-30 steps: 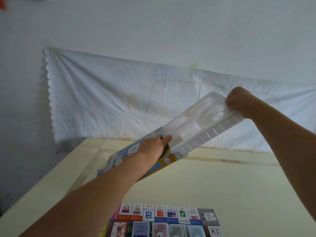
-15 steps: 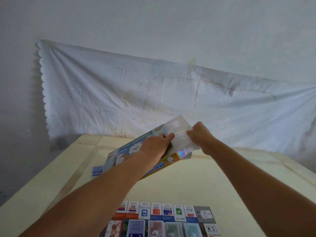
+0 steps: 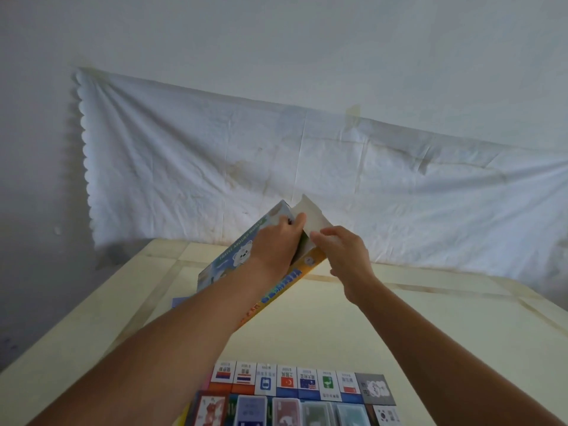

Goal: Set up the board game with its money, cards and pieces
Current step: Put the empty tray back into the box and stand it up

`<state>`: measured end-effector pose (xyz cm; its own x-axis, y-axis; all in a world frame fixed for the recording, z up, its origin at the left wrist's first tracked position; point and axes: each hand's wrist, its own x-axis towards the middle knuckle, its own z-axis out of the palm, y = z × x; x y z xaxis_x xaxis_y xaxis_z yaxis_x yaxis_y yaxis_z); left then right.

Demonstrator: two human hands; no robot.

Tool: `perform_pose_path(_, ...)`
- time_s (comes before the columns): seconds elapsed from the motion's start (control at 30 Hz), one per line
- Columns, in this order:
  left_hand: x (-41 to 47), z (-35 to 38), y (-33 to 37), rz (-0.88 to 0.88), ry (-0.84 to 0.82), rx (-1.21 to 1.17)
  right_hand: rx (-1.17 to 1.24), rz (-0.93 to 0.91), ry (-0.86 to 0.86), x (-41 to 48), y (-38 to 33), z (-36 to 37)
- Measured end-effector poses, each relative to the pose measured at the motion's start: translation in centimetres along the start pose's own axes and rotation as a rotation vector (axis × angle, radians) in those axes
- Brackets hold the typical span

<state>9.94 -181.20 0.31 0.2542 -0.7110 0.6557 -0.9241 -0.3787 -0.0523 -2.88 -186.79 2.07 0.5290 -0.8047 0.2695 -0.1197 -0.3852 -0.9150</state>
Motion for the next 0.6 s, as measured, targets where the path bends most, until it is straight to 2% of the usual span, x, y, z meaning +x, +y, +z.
perform_pose_path(0.2, 1.3, -2.2, -0.4, -0.084, 0.101, 0.047, 0.044, -0.101, -0.017, 1.0, -1.2, 2.1)
perform_pose_path(0.3, 1.2, -3.2, -2.3, -0.052, 0.114, 0.007, 0.046, -0.173, -0.008, 2.3, -1.8, 1.7)
perform_pose_path(0.4, 1.1, -3.8, -5.3, -0.097, 0.128, -0.156, 0.035, -0.244, -0.045, 3.2, -2.4, 0.6)
perform_pose_path(0.5, 1.1, -3.9, -9.0, -0.33, 0.194, -0.319, 0.073, -0.241, -0.137, 4.2, -2.6, -0.8)
perform_pose_path(0.6, 0.5, -3.9, -11.3, -0.478, 0.021, -0.71, 0.128, -0.205, -0.225, 4.9, -2.2, -1.9)
